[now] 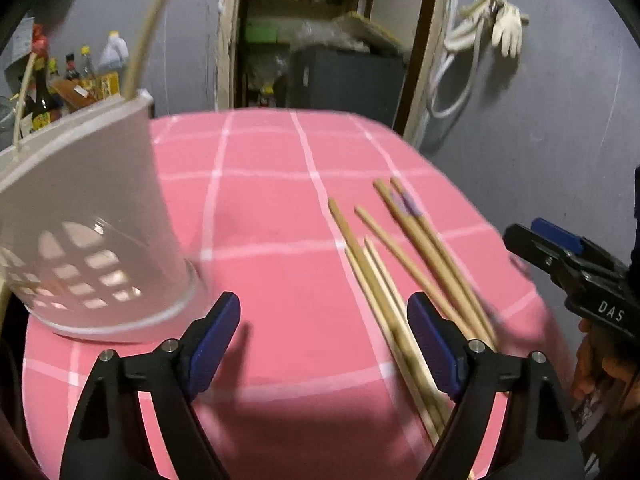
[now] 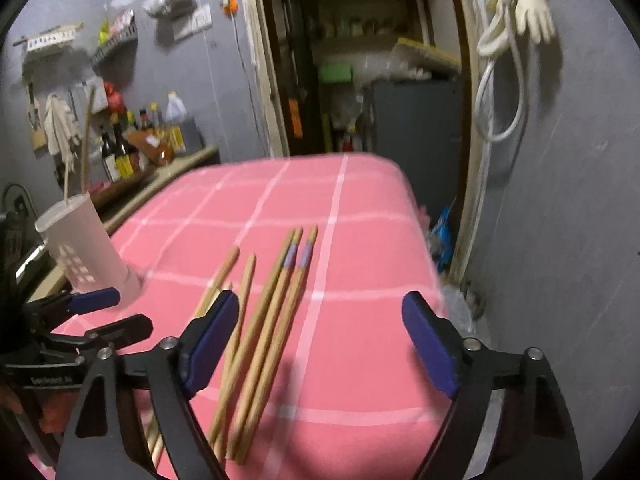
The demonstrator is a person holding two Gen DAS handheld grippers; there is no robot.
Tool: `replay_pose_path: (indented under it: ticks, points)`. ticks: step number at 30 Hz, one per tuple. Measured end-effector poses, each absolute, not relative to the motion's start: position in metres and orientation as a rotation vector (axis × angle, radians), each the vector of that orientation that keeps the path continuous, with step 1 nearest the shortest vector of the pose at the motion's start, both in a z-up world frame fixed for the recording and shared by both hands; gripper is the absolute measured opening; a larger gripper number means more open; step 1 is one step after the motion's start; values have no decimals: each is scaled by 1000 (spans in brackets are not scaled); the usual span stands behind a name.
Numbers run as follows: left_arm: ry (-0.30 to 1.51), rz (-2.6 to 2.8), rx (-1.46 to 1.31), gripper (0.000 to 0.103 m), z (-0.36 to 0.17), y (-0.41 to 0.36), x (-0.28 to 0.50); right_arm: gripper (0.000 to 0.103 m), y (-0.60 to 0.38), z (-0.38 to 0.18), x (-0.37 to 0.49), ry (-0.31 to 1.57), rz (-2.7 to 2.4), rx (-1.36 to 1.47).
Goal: Organize utensils
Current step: 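Open the left tool and return it over the chopstick pile, then close the left tool on another chopstick while the right tool grasps a purple-banded chopstick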
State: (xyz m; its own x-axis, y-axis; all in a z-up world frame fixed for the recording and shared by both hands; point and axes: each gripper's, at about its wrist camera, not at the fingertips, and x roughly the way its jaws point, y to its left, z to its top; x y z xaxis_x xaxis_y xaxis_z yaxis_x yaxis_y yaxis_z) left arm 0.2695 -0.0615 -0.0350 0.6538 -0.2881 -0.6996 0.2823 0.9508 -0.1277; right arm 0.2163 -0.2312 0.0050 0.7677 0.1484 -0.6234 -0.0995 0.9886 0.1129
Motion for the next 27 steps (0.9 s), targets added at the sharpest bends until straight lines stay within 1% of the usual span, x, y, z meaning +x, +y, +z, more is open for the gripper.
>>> replay_pose_path:
  ticks: [2,3,5,6,8,10,12,14,15,18,20,22,24,27]
  points:
    - [828,-324,13,74,-41,-66,275,73,-230,-1,222,722,143,70]
    - [846,-326,18,70,-44,-69,278,72,-229,-3,223,737,149,66]
    - [880,-326,28,65,-51,-72,283,64,-227,-7,227,765,158,57]
    - [892,-322,33,62,-54,-73,285,62,-227,-9,228,778,162,55]
    - [893,-318,35,61,-55,-73,288,57,-226,-14,231,802,167,53]
    - [894,-318,37,58,-55,-75,291,56,-225,-17,235,823,172,53]
    - [897,-319,39,56,-56,-75,293,53,-224,-17,238,838,178,54]
    - [900,-327,40,54,-54,-76,294,49,-224,-18,239,850,182,55]
    - [906,-333,43,51,-55,-78,295,49,-224,-19,241,856,183,54]
    - [909,-326,81,48,-57,-86,295,47,-224,-22,243,880,187,52]
    - [910,-327,85,42,-57,-89,297,45,-223,-24,246,895,193,55]
    - [916,-321,75,33,-58,-88,301,45,-223,-25,249,903,198,58]
    - [923,-313,63,28,-59,-85,306,43,-221,-26,254,917,202,53]
    - [936,-314,49,24,-58,-83,308,38,-218,-28,263,942,204,42]
